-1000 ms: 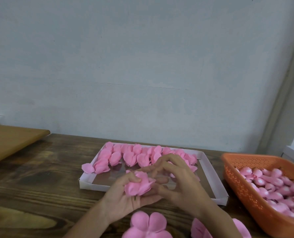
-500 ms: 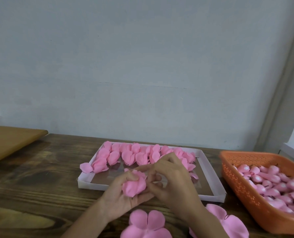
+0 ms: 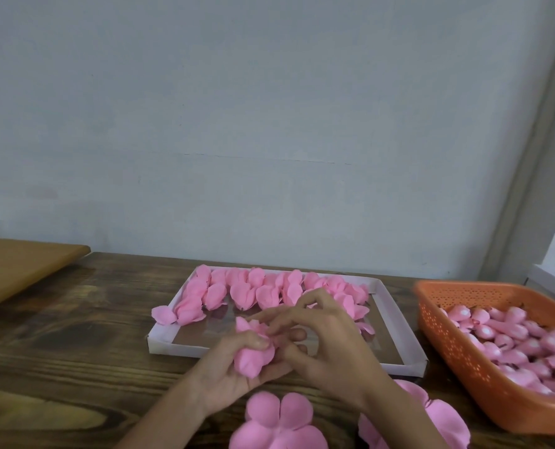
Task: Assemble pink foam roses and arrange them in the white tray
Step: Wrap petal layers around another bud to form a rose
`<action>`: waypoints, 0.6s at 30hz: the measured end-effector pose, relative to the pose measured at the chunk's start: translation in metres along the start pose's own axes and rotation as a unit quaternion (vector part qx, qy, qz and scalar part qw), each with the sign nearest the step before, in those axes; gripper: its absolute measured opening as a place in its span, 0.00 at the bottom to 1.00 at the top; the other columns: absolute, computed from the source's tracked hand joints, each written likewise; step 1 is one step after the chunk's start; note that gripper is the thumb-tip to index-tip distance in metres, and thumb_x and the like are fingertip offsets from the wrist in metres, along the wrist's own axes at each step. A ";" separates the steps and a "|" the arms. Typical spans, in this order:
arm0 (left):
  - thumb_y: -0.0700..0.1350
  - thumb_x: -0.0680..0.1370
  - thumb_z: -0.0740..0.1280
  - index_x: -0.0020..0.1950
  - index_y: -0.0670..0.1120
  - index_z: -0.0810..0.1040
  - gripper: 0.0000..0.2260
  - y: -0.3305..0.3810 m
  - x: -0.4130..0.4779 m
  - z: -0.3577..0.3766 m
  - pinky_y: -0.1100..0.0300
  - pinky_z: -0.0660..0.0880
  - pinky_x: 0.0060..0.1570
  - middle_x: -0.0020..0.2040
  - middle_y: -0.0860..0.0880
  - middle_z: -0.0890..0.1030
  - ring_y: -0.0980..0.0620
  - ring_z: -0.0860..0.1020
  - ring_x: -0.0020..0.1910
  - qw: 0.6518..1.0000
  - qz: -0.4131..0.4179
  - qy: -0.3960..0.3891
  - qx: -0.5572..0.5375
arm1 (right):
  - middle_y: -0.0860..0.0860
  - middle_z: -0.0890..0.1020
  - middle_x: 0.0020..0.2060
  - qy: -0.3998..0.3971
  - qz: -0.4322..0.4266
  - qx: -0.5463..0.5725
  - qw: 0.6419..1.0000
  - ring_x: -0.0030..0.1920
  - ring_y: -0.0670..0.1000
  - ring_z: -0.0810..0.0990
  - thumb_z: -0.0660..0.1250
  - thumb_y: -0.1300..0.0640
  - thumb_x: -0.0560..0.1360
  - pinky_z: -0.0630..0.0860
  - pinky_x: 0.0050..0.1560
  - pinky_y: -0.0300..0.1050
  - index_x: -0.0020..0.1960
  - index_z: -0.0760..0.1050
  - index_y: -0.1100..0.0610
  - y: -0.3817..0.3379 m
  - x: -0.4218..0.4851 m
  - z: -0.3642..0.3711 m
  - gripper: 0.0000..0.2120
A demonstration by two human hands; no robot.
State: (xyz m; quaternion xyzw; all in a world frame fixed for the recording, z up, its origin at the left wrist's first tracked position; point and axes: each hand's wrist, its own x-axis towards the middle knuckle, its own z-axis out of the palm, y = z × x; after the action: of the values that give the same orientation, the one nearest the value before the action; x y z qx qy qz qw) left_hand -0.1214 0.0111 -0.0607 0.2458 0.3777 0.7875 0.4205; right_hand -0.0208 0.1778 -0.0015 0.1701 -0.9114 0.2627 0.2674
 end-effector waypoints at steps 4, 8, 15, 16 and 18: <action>0.33 0.70 0.74 0.74 0.42 0.76 0.31 0.000 0.001 0.002 0.44 0.82 0.55 0.67 0.33 0.80 0.37 0.83 0.60 1.000 -0.011 -0.008 0.005 | 0.27 0.81 0.56 -0.014 0.009 0.019 1.000 0.56 0.48 0.71 0.73 0.57 0.67 0.72 0.52 0.34 0.51 0.84 0.47 0.001 -0.001 -0.005 0.13; 0.31 0.69 0.72 0.70 0.39 0.80 0.28 -0.004 0.002 0.002 0.40 0.80 0.58 0.67 0.33 0.79 0.36 0.82 0.62 1.000 -0.015 -0.011 -0.012 | 0.28 0.82 0.52 -0.011 0.005 0.005 1.000 0.54 0.47 0.72 0.81 0.56 0.65 0.70 0.49 0.31 0.49 0.83 0.48 0.001 0.000 -0.008 0.14; 0.29 0.68 0.71 0.72 0.36 0.76 0.31 -0.003 0.001 0.003 0.37 0.82 0.53 0.68 0.32 0.78 0.33 0.82 0.59 0.999 -0.009 -0.008 -0.037 | 0.32 0.84 0.55 -0.037 -0.021 0.033 0.999 0.57 0.46 0.74 0.75 0.53 0.68 0.77 0.52 0.44 0.49 0.83 0.50 0.001 -0.001 -0.007 0.10; 0.29 0.67 0.71 0.72 0.36 0.76 0.32 -0.003 0.001 0.003 0.37 0.82 0.52 0.68 0.32 0.79 0.33 0.83 0.59 0.999 -0.010 -0.010 -0.039 | 0.34 0.85 0.53 -0.037 -0.024 0.039 0.998 0.58 0.45 0.75 0.76 0.55 0.69 0.77 0.53 0.45 0.49 0.84 0.50 0.001 -0.001 -0.007 0.09; 0.29 0.66 0.73 0.72 0.37 0.77 0.32 -0.004 0.000 0.003 0.37 0.82 0.52 0.68 0.33 0.79 0.33 0.82 0.61 0.999 -0.011 -0.010 -0.043 | 0.38 0.86 0.47 -0.039 -0.030 0.057 0.997 0.61 0.42 0.76 0.76 0.55 0.69 0.78 0.52 0.50 0.48 0.84 0.51 0.001 -0.002 -0.005 0.09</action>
State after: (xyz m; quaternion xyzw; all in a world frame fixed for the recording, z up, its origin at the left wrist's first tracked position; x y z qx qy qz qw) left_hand -0.1175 0.0141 -0.0614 0.2311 0.3419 0.7961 0.4427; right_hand -0.0179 0.1817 0.0006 0.2225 -0.8989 0.2997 0.2292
